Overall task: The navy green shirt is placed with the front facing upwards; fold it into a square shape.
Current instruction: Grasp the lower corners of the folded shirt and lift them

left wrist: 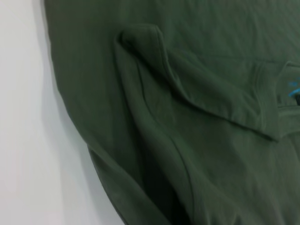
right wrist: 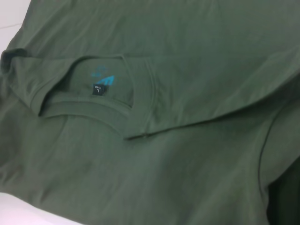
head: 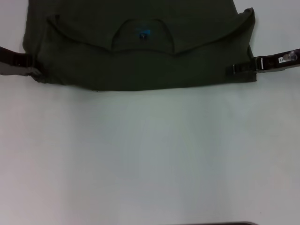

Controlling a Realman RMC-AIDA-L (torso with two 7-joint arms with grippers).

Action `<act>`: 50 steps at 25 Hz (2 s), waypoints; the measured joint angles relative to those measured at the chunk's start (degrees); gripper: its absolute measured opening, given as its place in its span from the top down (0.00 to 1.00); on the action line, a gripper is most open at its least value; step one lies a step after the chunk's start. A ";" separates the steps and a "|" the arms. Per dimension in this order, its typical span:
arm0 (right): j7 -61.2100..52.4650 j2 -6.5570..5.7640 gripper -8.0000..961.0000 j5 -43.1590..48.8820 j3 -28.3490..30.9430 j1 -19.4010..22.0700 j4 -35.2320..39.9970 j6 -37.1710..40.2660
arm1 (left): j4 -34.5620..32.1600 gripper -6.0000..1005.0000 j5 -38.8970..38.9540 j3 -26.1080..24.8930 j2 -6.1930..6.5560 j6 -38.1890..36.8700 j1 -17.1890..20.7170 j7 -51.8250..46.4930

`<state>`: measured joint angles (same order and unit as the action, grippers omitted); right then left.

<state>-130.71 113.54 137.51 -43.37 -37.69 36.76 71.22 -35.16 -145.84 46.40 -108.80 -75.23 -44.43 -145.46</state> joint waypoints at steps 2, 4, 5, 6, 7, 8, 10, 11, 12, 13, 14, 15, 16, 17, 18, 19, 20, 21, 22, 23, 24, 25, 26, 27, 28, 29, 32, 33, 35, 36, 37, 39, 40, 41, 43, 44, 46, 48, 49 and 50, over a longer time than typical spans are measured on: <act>-1.02 -0.04 0.06 0.08 0.03 -0.19 -0.36 -0.02 | 0.00 0.96 0.00 0.00 -0.01 0.00 -0.05 0.00; -2.31 -0.26 0.06 0.45 -0.11 -0.34 -0.51 0.10 | 0.00 0.96 0.00 0.00 -0.01 0.00 -0.04 0.00; -2.79 -0.39 0.07 0.66 -0.20 -0.37 -0.53 0.24 | 0.00 0.96 0.00 0.00 0.00 0.00 -0.04 0.00; -3.48 -0.74 0.07 1.11 -0.23 -0.47 -0.56 1.23 | 0.00 0.96 0.00 0.00 0.03 0.02 -0.03 0.00; -3.48 -0.74 0.07 1.11 -0.23 -0.47 -0.56 1.23 | -0.01 0.96 0.00 0.00 0.04 0.03 -0.03 0.00; -3.80 -0.90 0.07 1.32 -0.23 -0.49 -0.56 1.74 | -0.10 0.96 0.00 0.00 0.05 0.04 -0.02 0.00; -4.36 -1.06 0.20 2.07 -0.23 -0.54 -0.54 2.24 | -0.35 0.96 0.00 0.00 0.04 0.07 -0.01 0.00; -4.65 -1.11 0.27 2.59 -0.23 -0.58 -0.53 2.24 | -0.48 0.96 0.01 0.00 0.01 0.08 -0.01 0.00; -4.86 -1.09 0.31 3.14 -0.23 -0.64 -0.53 2.16 | -0.57 0.96 0.01 0.00 -0.03 0.08 0.00 0.00; -4.99 -1.04 0.36 3.55 -0.23 -0.68 -0.52 2.03 | -0.58 0.96 0.01 0.00 -0.05 0.08 0.00 0.00; -5.13 -0.93 0.40 3.95 -0.23 -0.70 -0.42 1.95 | -0.59 0.96 0.01 0.00 -0.08 0.09 0.01 0.00; -5.27 -0.87 0.44 4.20 -0.23 -0.70 -0.24 1.92 | -0.59 0.96 0.01 0.00 -0.09 0.08 0.02 0.00; -5.40 -0.83 0.48 4.39 -0.23 -0.71 -0.02 1.93 | -0.62 0.96 0.01 0.00 -0.09 0.03 0.02 0.00; -5.62 -0.85 0.52 4.46 -0.22 -0.71 0.16 2.01 | -0.63 0.96 -0.02 0.00 -0.09 -0.05 0.03 0.00; -5.88 -0.91 0.57 4.51 -0.20 -0.71 0.33 2.11 | -0.65 0.96 -0.10 0.00 -0.09 -0.18 0.03 0.00; -6.17 -1.01 0.61 4.52 -0.13 -0.71 0.50 2.22 | -0.68 0.96 -0.25 0.00 -0.09 -0.37 0.04 0.00; -6.43 -1.08 0.65 4.53 -0.07 -0.72 0.70 2.29 | -0.70 0.96 -0.31 0.00 -0.09 -0.45 0.04 0.00; -6.66 -1.14 0.70 4.55 0.00 -0.71 0.95 2.30 | -0.71 0.96 -0.37 0.00 -0.09 -0.51 0.06 0.00; -6.81 -1.15 0.74 4.55 0.01 -0.71 1.21 2.39 | -0.71 0.96 -0.38 0.00 -0.08 -0.62 0.08 0.00; -6.90 -1.16 0.76 4.56 0.07 -0.66 1.54 2.53 | -0.71 0.96 -0.39 0.00 -0.05 -0.83 0.10 0.00; -6.91 -1.16 0.78 4.55 0.11 -0.64 1.69 2.68 | -0.71 0.96 -0.39 0.00 0.05 -1.17 0.12 0.00; -6.92 -1.19 0.80 4.53 0.17 -0.64 1.82 2.95 | -0.71 0.96 -0.39 0.00 0.18 -1.66 0.13 0.04; -6.92 -1.27 0.81 4.47 0.23 -0.64 1.90 3.25 | -0.71 0.96 -0.40 0.00 0.29 -2.04 0.13 0.12; -6.94 -1.37 0.83 4.44 0.25 -0.67 1.92 3.58 | -0.71 0.96 -0.41 0.04 0.50 -2.79 0.09 0.34; -6.96 -1.46 0.85 4.39 0.26 -0.70 1.98 3.91 | -0.70 0.96 -0.41 0.16 0.71 -3.43 0.00 0.50; -6.99 -1.53 0.87 4.35 0.27 -0.72 2.14 4.28 | -0.68 0.96 -0.41 0.25 0.90 -3.88 -0.11 0.59; -7.19 -1.63 0.93 4.30 0.29 -0.72 3.10 6.02 | -0.51 0.96 -0.52 0.59 1.47 -5.56 -0.35 0.67; -7.32 -1.69 0.95 4.34 0.28 -0.72 3.51 7.03 | -0.54 0.96 -0.56 0.61 1.56 -6.37 -0.37 0.74; -7.60 -1.96 0.95 4.43 0.20 -0.68 4.24 9.12 | -0.72 0.96 -0.59 0.66 1.66 -8.06 -0.37 1.12; -7.78 -2.12 0.95 4.44 0.11 -0.61 4.60 10.40 | -0.81 0.96 -0.60 0.68 1.70 -9.41 -0.38 1.55; -8.01 -2.28 0.95 4.46 0.03 -0.50 4.94 11.78 | -0.84 0.96 -0.63 0.68 1.77 -10.46 -0.37 1.89; -8.30 -2.53 0.95 4.78 -0.07 -0.27 5.67 14.57 | -1.18 0.96 -0.94 0.72 1.84 -12.69 -0.26 2.53; -8.42 -2.65 0.95 5.18 -0.09 -0.13 6.05 16.30 | -1.54 0.96 -1.46 0.74 1.88 -13.97 -0.12 2.76; -8.57 -2.77 0.95 6.80 0.04 0.04 6.93 19.62 | -1.73 0.96 -1.83 0.76 1.88 -14.67 -0.07 2.90; -8.65 -2.77 0.95 7.58 0.13 0.11 7.30 20.95 | -2.21 0.96 -3.44 0.84 1.88 -17.68 0.02 3.63; -8.76 -2.76 0.95 8.27 0.19 0.26 7.88 22.52 | -2.36 0.96 -4.19 0.87 1.83 -19.39 0.04 4.15; -8.86 -2.60 0.95 9.10 0.12 0.77 9.27 25.45 | -2.98 0.96 -5.31 0.88 1.65 -22.11 0.22 4.79; -8.90 -2.45 0.95 9.22 0.05 1.30 10.68 27.73 | -4.38 0.96 -6.06 0.86 1.33 -24.34 0.74 5.02; -8.90 -2.45 0.95 9.22 0.11 1.55 11.29 28.84 | -5.49 0.96 -6.32 0.86 1.09 -25.79 1.21 5.23; -8.91 -2.47 0.95 9.17 0.24 1.81 11.84 29.74 | -6.41 0.96 -6.46 0.86 0.90 -27.26 1.60 5.60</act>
<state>-139.61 111.07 146.68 -43.13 -35.89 48.60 100.96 -41.56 -152.30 47.26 -107.90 -102.49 -42.82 -139.86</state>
